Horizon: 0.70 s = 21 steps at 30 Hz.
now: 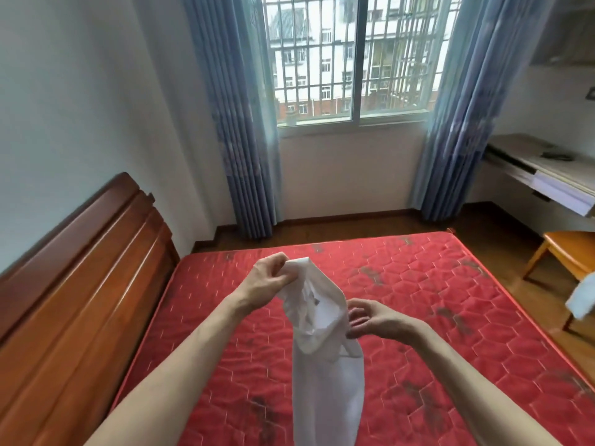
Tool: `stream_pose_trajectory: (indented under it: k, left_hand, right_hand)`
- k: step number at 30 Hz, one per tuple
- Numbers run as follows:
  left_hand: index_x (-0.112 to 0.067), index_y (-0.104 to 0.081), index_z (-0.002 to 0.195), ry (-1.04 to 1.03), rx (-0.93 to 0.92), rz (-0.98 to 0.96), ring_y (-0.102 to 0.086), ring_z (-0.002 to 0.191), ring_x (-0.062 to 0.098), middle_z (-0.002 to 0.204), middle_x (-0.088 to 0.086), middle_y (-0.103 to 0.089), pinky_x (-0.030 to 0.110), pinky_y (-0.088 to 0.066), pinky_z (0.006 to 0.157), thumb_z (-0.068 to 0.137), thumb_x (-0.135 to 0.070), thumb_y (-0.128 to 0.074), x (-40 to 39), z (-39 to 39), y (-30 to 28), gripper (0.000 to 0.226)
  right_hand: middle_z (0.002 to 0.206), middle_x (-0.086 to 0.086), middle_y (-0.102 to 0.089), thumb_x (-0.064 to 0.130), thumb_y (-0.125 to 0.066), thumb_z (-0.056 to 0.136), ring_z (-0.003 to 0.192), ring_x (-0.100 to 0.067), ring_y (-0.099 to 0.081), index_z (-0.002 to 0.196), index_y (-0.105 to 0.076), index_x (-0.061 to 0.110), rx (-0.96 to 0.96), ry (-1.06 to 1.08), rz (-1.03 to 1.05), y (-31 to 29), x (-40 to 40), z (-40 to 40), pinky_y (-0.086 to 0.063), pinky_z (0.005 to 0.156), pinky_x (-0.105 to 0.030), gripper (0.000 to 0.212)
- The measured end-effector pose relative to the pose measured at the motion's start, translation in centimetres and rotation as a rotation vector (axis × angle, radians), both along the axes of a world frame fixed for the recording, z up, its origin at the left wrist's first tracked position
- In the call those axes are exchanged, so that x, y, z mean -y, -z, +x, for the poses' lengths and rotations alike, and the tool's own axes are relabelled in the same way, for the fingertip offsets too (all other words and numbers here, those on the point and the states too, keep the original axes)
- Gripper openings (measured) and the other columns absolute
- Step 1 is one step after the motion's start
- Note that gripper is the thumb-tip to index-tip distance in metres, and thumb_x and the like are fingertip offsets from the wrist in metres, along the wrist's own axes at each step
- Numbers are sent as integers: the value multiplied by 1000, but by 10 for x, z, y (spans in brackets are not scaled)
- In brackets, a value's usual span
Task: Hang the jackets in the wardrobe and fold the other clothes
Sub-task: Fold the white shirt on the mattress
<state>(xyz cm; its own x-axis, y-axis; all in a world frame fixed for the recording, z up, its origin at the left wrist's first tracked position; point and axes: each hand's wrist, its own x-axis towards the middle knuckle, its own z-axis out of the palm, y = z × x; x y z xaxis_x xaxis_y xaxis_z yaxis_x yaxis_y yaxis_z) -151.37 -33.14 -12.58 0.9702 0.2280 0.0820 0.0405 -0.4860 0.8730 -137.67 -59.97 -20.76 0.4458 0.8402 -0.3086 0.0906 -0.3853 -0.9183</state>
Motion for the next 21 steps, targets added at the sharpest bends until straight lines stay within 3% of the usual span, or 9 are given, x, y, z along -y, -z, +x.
stream_pose_trajectory:
  k: [2,5,9,12,14,16,19,21]
  left_hand:
    - [-7,-63,96,-35,12,-55,-62,80,15,92,15,-69,36,-52,70,100,-24,-68,-3,-2,-3,19]
    - [-7,-61,97,-59,39,-78,-63,78,15,93,19,-69,35,-52,66,101,-24,-67,-13,-6,-7,19]
    - [-14,-52,93,-65,41,-17,-52,66,7,74,-5,-57,27,-43,57,106,-25,-58,-38,-10,-19,18]
    - [-25,-43,88,-65,57,133,-45,58,3,65,-14,-50,25,-40,55,109,-31,-51,-49,-10,-36,23]
    - [-24,-38,89,-87,101,253,-45,60,10,67,-10,-51,35,-40,58,109,-35,-48,-56,-6,-52,26]
    - [-21,-39,92,-98,158,252,-54,64,18,73,-1,-59,40,-46,61,108,-41,-49,-63,0,-70,27]
    - [-23,-44,92,-132,218,177,-62,69,19,83,7,-68,43,-51,61,101,-50,-60,-76,7,-92,33]
    - [-22,-50,92,-143,220,166,-66,73,26,88,13,-70,50,-54,64,90,-60,-65,-85,11,-101,41]
  right_hand:
    - [108,-11,-77,15,-79,89,103,-25,-74,111,-76,15,177,5,16,6,-9,4,-58,98,-49,22]
    - [94,2,-78,19,-75,95,89,-13,-73,97,-80,19,357,94,33,3,-24,10,-60,89,-47,5]
    - [91,4,-74,28,-67,101,87,-16,-71,93,-72,22,496,238,108,-25,-34,22,-60,83,-50,11]
    - [83,-4,-67,33,-54,107,72,-12,-59,91,-57,25,632,305,193,-64,-43,27,-56,69,-51,18]
    - [78,-8,-66,35,-49,109,62,-12,-51,94,-52,27,681,358,271,-98,-51,27,-46,58,-42,17]
    - [76,-5,-68,36,-49,109,60,-13,-49,94,-51,29,748,389,314,-132,-56,28,-41,58,-36,17]
    - [75,-2,-69,37,-55,106,61,-18,-51,94,-56,27,874,383,302,-174,-54,37,-44,60,-32,16]
    - [71,-1,-68,39,-58,104,64,-23,-54,92,-61,27,962,368,255,-194,-52,44,-47,65,-37,17]
